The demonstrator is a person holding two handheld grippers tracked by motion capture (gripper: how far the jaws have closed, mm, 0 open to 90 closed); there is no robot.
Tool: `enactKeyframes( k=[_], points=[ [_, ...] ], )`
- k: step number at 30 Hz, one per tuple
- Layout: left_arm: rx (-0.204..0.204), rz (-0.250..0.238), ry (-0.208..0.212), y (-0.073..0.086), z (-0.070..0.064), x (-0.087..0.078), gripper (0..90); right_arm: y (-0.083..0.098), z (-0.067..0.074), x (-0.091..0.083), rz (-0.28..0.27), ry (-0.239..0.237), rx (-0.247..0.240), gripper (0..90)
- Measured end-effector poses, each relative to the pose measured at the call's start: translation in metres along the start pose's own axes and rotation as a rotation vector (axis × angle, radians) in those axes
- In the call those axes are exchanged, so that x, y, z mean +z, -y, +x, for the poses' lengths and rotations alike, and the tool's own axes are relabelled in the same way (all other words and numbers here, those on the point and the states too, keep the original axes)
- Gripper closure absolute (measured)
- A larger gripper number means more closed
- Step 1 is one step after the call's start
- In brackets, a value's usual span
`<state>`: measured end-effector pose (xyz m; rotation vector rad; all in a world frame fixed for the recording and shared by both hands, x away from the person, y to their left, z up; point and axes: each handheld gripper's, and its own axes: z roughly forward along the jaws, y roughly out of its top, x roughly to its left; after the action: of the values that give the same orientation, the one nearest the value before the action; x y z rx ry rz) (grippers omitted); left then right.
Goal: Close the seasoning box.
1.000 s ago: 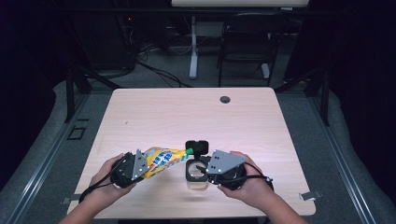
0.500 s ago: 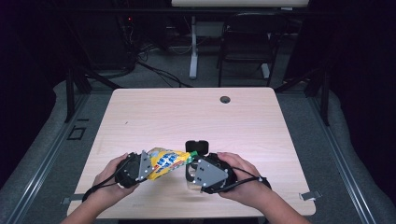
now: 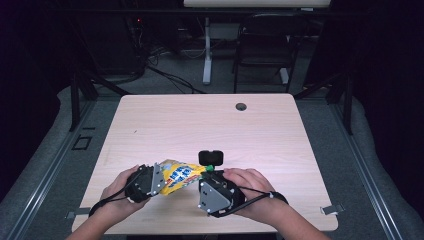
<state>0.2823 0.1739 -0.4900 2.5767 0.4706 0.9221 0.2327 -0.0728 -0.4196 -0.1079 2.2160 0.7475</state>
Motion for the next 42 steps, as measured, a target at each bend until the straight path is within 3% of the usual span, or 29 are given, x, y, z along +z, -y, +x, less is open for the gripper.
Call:
enactKeyframes(
  k=[15, 23, 42],
  points=[
    [0.021, 0.025, -0.007, 0.000, 0.001, 0.000, 58.0, -0.003, 0.006, 0.006, 0.032, 0.008, -0.057, 88.0],
    [0.054, 0.043, -0.026, -0.002, 0.002, -0.002, 58.0, -0.004, 0.010, 0.007, 0.047, 0.011, -0.080, 89.9],
    [0.146, 0.091, -0.085, -0.002, 0.002, -0.007, 58.1, 0.002, 0.024, 0.013, 0.013, 0.029, -0.039, 90.0]
  ],
)
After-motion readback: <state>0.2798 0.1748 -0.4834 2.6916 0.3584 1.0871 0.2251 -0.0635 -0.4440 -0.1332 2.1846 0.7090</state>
